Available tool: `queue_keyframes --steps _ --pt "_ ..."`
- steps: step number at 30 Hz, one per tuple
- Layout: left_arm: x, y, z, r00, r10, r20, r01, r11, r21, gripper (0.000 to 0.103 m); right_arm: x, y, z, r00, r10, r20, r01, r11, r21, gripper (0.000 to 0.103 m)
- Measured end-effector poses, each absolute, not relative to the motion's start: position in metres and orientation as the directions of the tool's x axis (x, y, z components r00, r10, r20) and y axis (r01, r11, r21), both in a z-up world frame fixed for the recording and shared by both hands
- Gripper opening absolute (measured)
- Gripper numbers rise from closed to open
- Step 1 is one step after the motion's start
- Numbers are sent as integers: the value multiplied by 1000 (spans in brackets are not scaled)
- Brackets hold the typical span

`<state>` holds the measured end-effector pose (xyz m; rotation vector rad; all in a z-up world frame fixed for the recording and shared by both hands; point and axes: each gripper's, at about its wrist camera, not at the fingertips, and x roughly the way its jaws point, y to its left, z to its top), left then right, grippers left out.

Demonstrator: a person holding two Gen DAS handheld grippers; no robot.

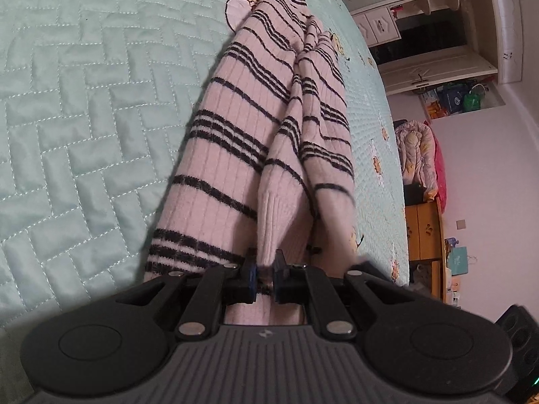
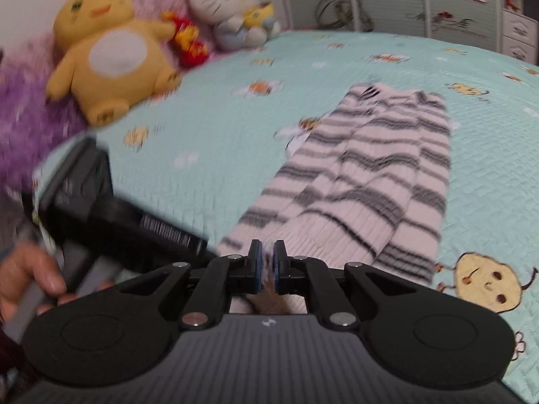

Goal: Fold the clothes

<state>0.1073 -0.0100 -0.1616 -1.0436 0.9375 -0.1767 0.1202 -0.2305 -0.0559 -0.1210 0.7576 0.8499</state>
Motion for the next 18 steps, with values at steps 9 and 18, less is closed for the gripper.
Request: queue_keyframes --steps 9,18 --pt "103 -13 -162 626 -536 -567 -283 521 -805 9 106 -214 -83 386 553 -738 -772 632 70 13" --pt "78 -18 -111 704 -398 -589 -233 654 -720 18 148 -301 -64 394 716 -577 -543 688 482 29"
